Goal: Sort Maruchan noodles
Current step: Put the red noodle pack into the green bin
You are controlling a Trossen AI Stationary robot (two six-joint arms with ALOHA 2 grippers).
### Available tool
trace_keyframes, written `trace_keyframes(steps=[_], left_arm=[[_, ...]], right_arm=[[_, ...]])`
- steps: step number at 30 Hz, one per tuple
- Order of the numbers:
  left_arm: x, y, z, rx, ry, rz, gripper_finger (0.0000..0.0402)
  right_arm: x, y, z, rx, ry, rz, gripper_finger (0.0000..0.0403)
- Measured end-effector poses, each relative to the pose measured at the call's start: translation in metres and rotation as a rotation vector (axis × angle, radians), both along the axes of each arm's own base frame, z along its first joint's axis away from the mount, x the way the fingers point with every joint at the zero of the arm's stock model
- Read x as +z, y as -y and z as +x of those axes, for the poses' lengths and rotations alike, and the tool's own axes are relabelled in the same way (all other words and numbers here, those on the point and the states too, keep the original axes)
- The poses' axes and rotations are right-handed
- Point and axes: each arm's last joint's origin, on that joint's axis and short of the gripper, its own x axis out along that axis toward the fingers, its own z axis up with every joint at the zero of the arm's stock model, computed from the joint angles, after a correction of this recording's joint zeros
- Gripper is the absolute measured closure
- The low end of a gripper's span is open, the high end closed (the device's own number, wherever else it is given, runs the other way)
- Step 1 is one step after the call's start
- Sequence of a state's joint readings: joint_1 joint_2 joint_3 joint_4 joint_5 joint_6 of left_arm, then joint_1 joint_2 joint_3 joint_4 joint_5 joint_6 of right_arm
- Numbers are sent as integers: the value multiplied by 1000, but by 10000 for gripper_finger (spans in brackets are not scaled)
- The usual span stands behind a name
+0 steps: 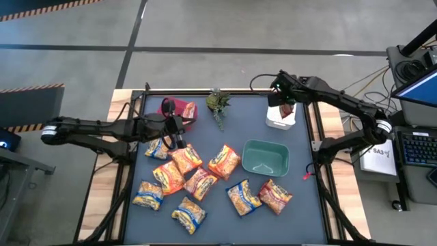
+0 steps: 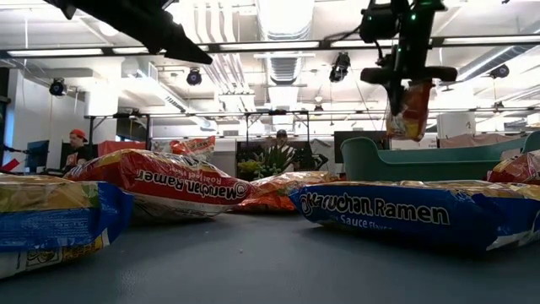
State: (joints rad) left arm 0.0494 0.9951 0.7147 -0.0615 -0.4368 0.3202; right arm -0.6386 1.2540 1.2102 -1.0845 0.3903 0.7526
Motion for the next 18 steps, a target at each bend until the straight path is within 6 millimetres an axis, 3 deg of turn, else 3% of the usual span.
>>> trace_keyframes(steps=[5,11,18], left_arm=[[0,0,0,0,0,0,402],[-2,0,0,0,-14,0,402],[-2,0,0,1,-13,0,402]], right_arm=[[-13,12,5,-82,-90,-71,262],[-33,34,17,198,-236,-22,262],[-52,50,17,457,-325,111,262]])
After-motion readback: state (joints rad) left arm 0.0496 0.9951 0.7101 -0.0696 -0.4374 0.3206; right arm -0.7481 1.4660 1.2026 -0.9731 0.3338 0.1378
